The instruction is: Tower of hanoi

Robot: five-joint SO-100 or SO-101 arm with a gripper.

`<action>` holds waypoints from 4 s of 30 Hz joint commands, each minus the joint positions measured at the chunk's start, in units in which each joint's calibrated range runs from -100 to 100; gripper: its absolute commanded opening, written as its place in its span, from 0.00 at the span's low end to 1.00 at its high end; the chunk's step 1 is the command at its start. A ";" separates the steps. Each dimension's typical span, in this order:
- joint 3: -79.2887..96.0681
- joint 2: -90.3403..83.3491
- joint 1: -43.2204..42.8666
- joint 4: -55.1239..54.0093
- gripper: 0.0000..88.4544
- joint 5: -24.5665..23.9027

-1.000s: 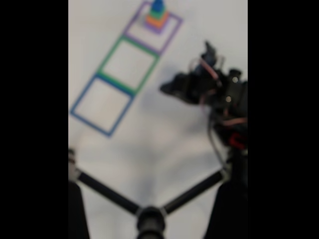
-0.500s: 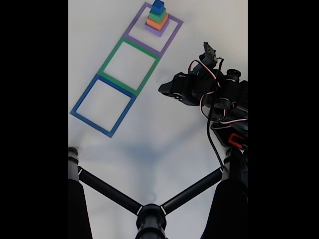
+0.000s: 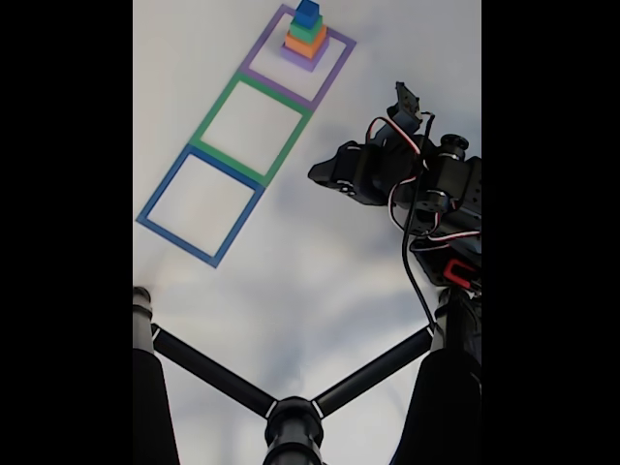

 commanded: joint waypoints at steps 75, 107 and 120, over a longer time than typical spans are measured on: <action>-78.02 36.75 28.05 28.57 0.00 187.67; -25.04 32.43 45.52 -31.41 0.26 187.67; -12.77 45.97 43.69 -64.19 0.33 187.67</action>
